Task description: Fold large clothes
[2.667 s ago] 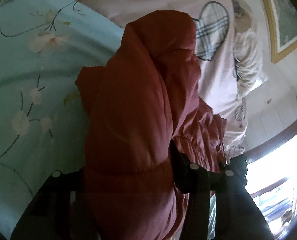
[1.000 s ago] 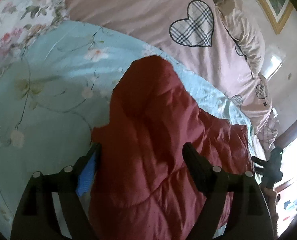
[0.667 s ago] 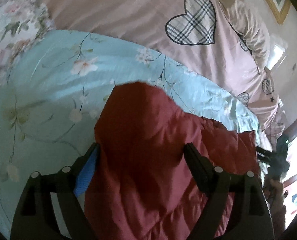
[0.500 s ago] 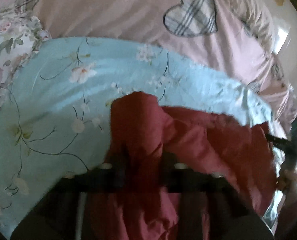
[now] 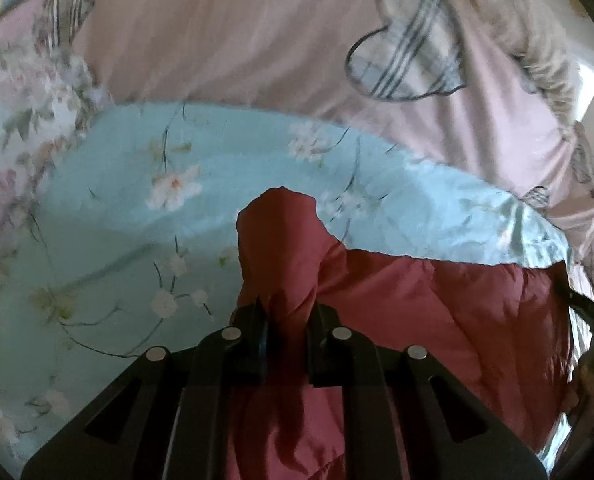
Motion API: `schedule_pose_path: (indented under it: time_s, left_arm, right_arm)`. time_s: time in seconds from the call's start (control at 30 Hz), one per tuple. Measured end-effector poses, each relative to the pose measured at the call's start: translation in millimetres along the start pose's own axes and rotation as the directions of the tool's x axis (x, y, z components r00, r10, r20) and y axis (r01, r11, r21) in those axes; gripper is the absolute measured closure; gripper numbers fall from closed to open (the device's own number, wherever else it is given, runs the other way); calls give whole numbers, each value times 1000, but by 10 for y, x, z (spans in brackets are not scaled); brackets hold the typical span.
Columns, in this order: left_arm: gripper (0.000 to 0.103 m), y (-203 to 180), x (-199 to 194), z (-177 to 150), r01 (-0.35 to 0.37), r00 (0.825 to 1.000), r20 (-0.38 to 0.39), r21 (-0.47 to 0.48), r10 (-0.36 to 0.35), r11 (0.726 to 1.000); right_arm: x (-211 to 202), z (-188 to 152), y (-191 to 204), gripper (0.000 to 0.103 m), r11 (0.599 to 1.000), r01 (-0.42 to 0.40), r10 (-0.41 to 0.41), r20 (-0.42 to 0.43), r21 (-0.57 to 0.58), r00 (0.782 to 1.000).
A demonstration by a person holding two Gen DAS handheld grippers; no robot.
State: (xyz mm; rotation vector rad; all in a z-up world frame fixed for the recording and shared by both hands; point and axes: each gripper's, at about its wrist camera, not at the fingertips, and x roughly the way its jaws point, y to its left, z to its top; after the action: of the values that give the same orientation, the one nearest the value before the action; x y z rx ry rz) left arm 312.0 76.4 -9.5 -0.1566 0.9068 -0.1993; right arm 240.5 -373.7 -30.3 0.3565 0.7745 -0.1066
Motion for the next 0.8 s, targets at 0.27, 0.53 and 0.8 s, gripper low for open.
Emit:
schedule_pose_path:
  time_s: [0.27, 0.53, 0.8]
  left_arm:
    - [90, 99, 562, -163, -17, 997, -82, -47, 14, 999]
    - [81, 157, 651, -188, -13, 996, -90, -75, 6, 997]
    - [61, 373, 179, -203, 33, 999, 1, -161, -33, 986]
  right_arm:
    - [417, -244, -186, 86, 998, 57, -55, -50, 37, 997]
    - [504, -296, -194, 86, 995, 89, -87, -46, 37, 995]
    - [522, -301, -228, 86, 994, 94, -92, -53, 48, 994]
